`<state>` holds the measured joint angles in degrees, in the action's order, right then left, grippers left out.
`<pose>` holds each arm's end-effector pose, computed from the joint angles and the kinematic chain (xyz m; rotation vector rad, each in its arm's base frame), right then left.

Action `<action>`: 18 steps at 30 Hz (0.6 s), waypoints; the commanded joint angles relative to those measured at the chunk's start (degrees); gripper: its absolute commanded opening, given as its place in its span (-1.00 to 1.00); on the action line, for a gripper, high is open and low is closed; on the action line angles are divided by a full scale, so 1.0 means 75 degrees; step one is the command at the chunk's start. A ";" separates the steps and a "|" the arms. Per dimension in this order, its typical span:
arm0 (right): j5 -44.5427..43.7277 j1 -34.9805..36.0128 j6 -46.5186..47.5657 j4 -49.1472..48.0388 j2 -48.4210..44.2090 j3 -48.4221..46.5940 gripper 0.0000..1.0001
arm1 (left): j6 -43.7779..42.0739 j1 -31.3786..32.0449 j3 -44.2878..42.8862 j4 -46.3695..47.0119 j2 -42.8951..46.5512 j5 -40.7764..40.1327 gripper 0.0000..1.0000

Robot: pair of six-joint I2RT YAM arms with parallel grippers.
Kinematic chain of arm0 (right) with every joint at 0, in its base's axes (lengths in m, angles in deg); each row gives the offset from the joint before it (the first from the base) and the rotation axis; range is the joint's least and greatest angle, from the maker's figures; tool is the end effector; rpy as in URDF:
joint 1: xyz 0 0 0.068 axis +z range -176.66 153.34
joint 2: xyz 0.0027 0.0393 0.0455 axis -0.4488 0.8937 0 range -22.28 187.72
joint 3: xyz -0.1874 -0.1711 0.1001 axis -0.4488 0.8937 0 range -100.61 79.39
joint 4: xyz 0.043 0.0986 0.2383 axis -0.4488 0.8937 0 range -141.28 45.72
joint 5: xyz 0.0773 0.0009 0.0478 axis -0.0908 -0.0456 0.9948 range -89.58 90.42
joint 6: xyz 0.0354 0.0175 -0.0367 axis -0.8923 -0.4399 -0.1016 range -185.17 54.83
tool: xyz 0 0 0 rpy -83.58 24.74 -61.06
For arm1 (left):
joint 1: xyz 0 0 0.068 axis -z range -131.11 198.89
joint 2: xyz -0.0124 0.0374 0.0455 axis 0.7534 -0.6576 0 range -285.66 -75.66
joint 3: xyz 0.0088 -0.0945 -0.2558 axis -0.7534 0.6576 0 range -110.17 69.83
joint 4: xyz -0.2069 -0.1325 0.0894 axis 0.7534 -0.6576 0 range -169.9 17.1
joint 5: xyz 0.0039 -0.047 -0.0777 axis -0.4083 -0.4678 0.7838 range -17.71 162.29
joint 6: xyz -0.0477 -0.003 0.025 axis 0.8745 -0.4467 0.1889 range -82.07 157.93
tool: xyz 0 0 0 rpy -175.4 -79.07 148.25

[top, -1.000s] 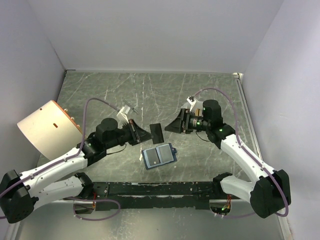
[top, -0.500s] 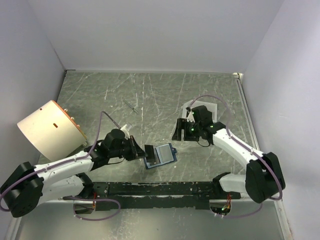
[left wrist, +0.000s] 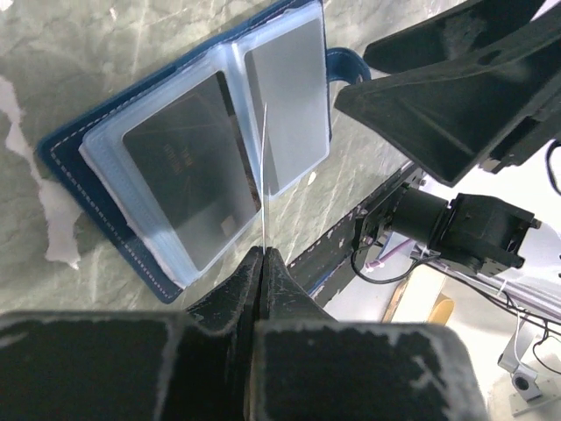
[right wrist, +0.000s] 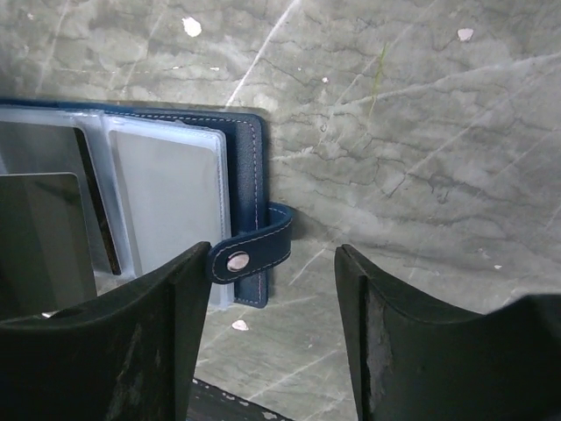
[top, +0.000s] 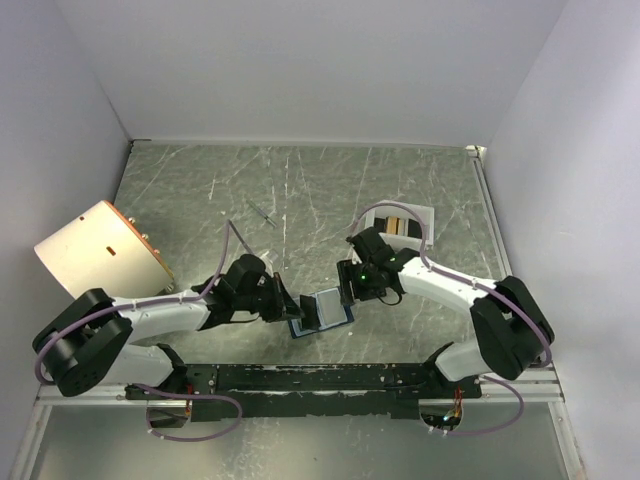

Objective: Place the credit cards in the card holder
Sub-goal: Insert the credit card into the card holder.

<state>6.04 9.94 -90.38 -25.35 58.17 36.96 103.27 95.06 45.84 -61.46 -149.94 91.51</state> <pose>0.2020 0.1544 0.1719 -0.3059 2.7502 0.4454 0.1543 -0.1776 0.1500 -0.2257 2.6052 -1.2792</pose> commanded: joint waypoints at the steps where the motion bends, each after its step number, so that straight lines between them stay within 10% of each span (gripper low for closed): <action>1: -0.0436 0.0100 0.0022 -0.0050 0.0204 -0.0100 0.02 | -0.0119 -0.0038 -0.0384 0.0414 -0.0243 0.0177 -0.86; 18: 0.0057 0.0194 -0.0534 -0.0417 -0.0501 0.0601 -0.77 | -0.0015 -0.0050 -0.0475 -0.0075 -0.0502 0.0143 -0.87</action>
<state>5.87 10.77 -92.96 -27.45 56.35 40.85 103.14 95.04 44.05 -60.85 -153.15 92.01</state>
